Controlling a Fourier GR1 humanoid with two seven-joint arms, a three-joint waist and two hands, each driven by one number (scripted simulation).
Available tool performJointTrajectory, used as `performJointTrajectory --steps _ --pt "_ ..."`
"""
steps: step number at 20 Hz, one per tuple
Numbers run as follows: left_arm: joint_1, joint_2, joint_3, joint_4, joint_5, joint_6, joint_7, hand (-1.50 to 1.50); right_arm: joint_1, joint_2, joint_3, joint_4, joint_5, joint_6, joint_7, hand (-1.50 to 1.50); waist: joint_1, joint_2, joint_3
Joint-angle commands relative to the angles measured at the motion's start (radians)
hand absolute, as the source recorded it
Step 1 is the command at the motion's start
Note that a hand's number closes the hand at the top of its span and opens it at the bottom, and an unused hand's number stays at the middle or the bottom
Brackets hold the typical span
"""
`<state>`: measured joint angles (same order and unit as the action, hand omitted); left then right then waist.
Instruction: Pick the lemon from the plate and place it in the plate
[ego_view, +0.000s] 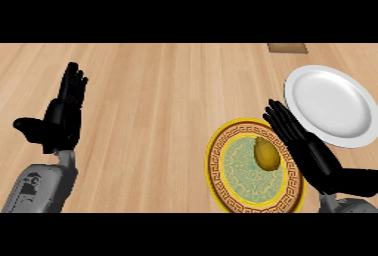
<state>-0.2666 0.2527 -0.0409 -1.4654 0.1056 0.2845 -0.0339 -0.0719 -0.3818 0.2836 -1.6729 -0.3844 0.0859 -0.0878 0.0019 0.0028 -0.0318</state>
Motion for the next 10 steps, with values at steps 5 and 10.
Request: performJointTrajectory --steps 5,10 --pt "0.172 -0.031 -0.058 0.145 0.059 -0.095 0.132 0.00 -0.226 -0.170 -0.321 0.085 -0.092 0.055 -0.041 1.50 0.008 0.012 0.033" --pt "0.216 -0.072 -0.117 0.139 0.101 -0.162 0.184 0.00 -0.198 -0.231 -0.416 0.297 0.167 -0.193 -0.106 -1.50 0.015 0.012 0.035"
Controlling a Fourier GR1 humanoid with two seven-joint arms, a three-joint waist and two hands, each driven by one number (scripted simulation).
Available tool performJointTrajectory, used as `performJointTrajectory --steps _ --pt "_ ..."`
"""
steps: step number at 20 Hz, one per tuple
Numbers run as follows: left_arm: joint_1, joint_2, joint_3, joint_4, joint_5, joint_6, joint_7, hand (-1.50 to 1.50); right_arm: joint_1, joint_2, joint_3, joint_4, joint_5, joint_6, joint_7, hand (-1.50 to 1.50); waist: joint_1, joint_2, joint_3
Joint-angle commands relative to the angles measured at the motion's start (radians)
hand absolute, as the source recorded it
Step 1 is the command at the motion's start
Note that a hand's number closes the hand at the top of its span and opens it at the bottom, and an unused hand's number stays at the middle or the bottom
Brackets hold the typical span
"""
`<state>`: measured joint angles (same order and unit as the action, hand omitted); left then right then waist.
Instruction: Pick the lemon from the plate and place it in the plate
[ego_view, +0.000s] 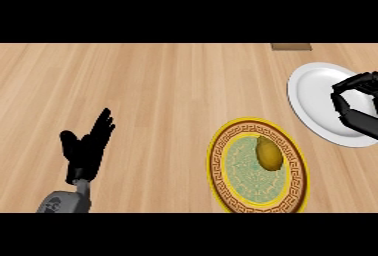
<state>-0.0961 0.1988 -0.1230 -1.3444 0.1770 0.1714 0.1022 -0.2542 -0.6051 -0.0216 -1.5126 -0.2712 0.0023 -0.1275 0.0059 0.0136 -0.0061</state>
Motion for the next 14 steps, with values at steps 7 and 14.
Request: performJointTrajectory --steps 7,14 --pt "0.093 0.024 0.006 -0.025 0.052 -0.103 0.055 0.00 -0.003 0.028 -0.161 0.341 0.011 0.096 -0.395 -1.50 0.002 -0.012 0.007" --pt "0.102 -0.018 -0.026 -0.041 0.018 -0.066 0.062 0.00 0.036 -0.188 -0.046 0.227 0.168 0.210 -0.213 -1.50 -0.002 -0.014 0.005"
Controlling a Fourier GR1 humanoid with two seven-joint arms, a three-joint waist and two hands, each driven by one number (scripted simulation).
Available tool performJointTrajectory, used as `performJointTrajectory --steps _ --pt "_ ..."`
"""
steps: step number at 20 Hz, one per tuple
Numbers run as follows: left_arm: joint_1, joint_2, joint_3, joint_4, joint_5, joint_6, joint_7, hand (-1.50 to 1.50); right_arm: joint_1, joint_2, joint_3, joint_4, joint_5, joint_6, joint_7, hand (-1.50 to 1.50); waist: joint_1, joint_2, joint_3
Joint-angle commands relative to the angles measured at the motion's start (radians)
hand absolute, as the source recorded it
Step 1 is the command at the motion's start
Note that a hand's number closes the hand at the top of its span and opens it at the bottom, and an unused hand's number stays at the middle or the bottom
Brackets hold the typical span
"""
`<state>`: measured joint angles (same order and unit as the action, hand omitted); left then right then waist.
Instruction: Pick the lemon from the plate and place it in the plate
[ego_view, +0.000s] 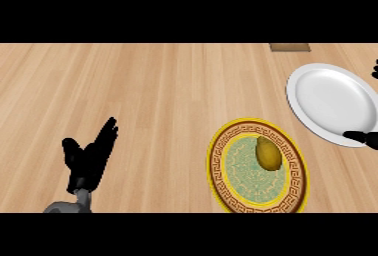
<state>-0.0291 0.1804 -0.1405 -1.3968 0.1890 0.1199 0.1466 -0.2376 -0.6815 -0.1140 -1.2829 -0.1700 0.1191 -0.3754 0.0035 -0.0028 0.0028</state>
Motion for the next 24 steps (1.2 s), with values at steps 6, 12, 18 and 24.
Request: performJointTrajectory --steps 6,12,18,24 --pt "0.047 0.012 0.001 -0.004 0.010 -0.035 0.015 0.00 0.028 -0.155 0.169 -0.222 0.166 0.132 0.249 -1.50 -0.006 -0.001 -0.005" --pt "0.001 -0.014 -0.004 -0.013 -0.019 0.006 0.070 0.00 0.053 -0.088 0.277 -0.437 0.268 0.092 0.526 -1.50 -0.010 0.000 -0.004" --pt "0.073 -0.001 0.018 -0.064 0.002 -0.038 0.073 0.00 0.025 0.024 0.331 -0.405 0.428 0.076 0.576 -1.50 0.002 0.002 -0.003" --pt "-0.019 -0.020 0.048 0.042 -0.014 -0.049 0.055 0.00 0.071 0.104 0.389 -0.403 0.512 0.114 0.622 -1.50 -0.005 0.003 -0.003"
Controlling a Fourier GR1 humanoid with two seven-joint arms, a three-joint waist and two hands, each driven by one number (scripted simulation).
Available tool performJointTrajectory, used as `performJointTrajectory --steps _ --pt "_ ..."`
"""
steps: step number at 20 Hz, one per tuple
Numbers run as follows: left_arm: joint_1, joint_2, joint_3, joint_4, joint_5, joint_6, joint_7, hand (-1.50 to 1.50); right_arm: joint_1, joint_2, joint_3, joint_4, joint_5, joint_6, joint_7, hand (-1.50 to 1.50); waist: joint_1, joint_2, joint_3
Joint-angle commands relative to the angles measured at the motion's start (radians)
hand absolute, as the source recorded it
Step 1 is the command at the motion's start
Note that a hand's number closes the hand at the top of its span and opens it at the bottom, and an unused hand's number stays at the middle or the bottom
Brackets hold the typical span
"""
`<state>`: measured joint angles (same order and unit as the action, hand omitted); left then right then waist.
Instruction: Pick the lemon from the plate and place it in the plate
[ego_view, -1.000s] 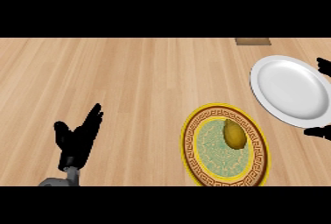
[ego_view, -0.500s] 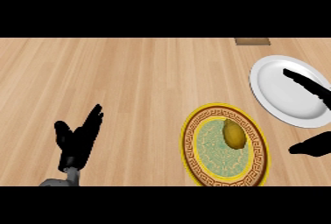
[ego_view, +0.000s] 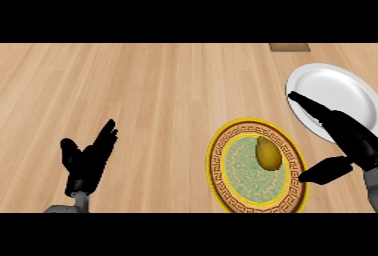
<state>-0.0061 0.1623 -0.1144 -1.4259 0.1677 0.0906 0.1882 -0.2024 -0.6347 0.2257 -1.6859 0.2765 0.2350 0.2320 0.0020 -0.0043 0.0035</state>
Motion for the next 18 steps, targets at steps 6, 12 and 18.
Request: performJointTrajectory --steps 6,12,18 --pt "0.003 -0.035 0.033 0.103 -0.014 -0.029 -0.053 0.00 0.047 0.107 -0.002 -0.046 0.079 0.078 0.042 -1.50 -0.004 0.004 -0.004" --pt "0.029 -0.044 -0.005 -0.029 -0.058 0.007 0.044 0.00 0.065 0.194 0.076 -0.083 0.235 0.042 0.133 -1.50 -0.004 0.003 -0.004" --pt "0.061 -0.034 0.026 -0.009 -0.041 -0.047 0.000 0.00 0.024 0.181 -0.022 0.077 0.286 0.063 0.028 -1.50 0.000 0.004 -0.004"
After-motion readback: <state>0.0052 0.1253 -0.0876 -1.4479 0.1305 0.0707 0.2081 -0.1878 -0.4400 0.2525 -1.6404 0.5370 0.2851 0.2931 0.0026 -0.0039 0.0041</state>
